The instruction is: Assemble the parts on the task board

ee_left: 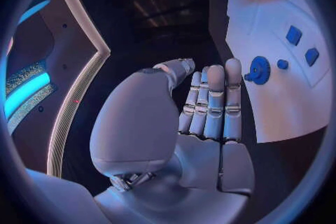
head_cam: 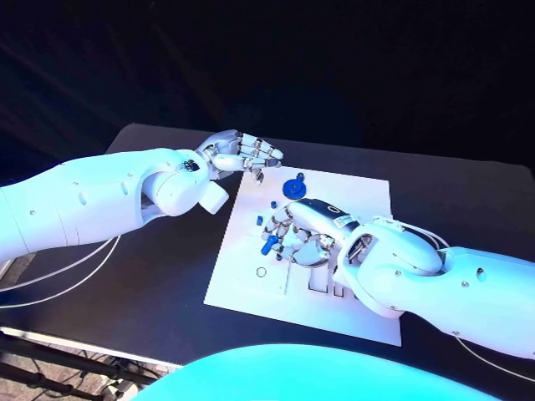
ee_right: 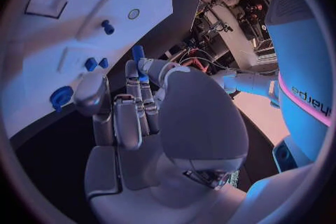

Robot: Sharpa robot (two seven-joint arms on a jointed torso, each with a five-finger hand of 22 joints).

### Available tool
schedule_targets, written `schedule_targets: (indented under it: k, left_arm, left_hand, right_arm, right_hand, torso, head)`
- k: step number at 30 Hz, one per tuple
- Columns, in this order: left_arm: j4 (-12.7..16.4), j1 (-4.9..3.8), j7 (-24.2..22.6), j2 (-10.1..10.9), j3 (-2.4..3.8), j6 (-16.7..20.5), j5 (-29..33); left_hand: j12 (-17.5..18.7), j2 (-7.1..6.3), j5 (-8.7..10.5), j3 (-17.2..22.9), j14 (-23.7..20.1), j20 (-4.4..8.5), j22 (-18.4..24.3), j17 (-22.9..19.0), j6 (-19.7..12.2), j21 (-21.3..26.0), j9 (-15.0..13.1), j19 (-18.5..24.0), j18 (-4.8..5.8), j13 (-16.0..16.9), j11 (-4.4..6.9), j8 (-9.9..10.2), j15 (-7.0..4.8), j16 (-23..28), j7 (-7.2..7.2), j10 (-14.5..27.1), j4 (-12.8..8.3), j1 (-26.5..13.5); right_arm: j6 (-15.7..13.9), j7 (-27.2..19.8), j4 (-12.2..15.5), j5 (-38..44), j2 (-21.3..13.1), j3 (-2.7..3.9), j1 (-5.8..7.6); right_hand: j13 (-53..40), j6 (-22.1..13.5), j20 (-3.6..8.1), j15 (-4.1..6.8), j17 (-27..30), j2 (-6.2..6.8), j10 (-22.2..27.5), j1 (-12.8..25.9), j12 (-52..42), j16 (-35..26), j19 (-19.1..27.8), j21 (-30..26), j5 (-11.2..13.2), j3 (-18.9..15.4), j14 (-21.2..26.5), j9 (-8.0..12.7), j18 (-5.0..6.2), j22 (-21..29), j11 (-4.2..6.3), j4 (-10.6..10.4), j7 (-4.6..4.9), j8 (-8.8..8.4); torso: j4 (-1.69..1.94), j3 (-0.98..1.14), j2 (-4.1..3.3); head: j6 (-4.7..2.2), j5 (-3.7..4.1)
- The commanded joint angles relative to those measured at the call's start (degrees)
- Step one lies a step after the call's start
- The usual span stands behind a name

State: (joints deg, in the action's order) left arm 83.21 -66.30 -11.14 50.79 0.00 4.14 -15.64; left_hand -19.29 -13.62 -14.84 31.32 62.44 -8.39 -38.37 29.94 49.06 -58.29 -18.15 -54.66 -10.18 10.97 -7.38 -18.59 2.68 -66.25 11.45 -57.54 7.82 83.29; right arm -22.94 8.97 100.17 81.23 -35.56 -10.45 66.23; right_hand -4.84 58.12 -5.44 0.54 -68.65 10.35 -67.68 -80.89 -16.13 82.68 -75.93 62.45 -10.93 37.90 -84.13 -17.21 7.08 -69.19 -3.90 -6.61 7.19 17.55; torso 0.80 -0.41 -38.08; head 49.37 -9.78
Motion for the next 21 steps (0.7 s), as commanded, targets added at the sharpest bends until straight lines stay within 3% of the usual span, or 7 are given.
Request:
schedule_targets:
  k: [1,10,21]
  left_arm:
    - [0.0,-0.03,-0.3,-0.3,0.03,-1.1,0.0]
    - [-0.4,-0.08,-0.1,-0.9,0.04,-1.4,0.3]
    - [-0.5,-0.09,0.0,-1.1,0.04,-1.7,0.4]
  left_hand:
    - [-0.4,0.24,-0.04,-0.3,-0.1,-0.04,0.0,-0.1,-0.4,-0.4,-0.1,-0.2,-0.45,0.0,-0.10,-0.2,0.30,0.2,0.16,0.3,0.0,0.0]
    - [-0.5,0.29,-0.03,-0.3,-0.2,-0.07,0.0,-0.1,-0.6,-0.4,-0.1,-0.2,-0.43,0.0,-0.18,-0.3,0.36,0.2,0.24,0.5,0.2,-0.2]
    - [-0.5,0.37,-0.03,-0.4,-0.2,-0.10,0.0,-0.1,-0.7,-0.3,-0.1,-0.2,-0.42,0.0,-0.20,-0.4,0.40,0.2,0.26,0.5,0.4,-0.5]
  right_arm:
    - [0.6,-1.7,-0.8,4.5,1.0,-0.06,-0.75]
    - [3.0,-1.6,-3.4,6.7,3.8,-0.58,-2.22]
    - [5.9,0.4,-4.2,10.2,4.6,-0.80,-2.84]
  right_hand:
    - [-0.1,0.5,0.40,0.38,0.0,-0.62,0.1,0.1,0.0,0.3,0.1,0.2,-0.3,0.2,-1.9,-5.8,-0.78,-0.1,0.44,0.0,0.04,3.81]
    - [-0.1,0.4,0.41,0.38,-0.1,-0.62,0.1,0.1,0.0,0.3,0.2,-0.1,-0.3,0.3,-1.9,-5.8,-0.72,0.1,0.43,0.1,0.05,3.85]
    - [-0.1,0.4,0.41,0.38,-0.1,-0.61,0.0,0.2,0.0,0.4,0.2,0.0,-0.3,0.3,-1.9,-5.9,-0.72,0.1,0.44,0.2,0.05,3.91]
  torso:
    - [-0.03,-0.08,-0.01]
    - [-0.04,-0.04,0.00]
    - [-0.03,0.04,0.01]
  head:
    - [0.32,-0.84]
    - [0.63,-1.87]
    - [0.63,-2.27]
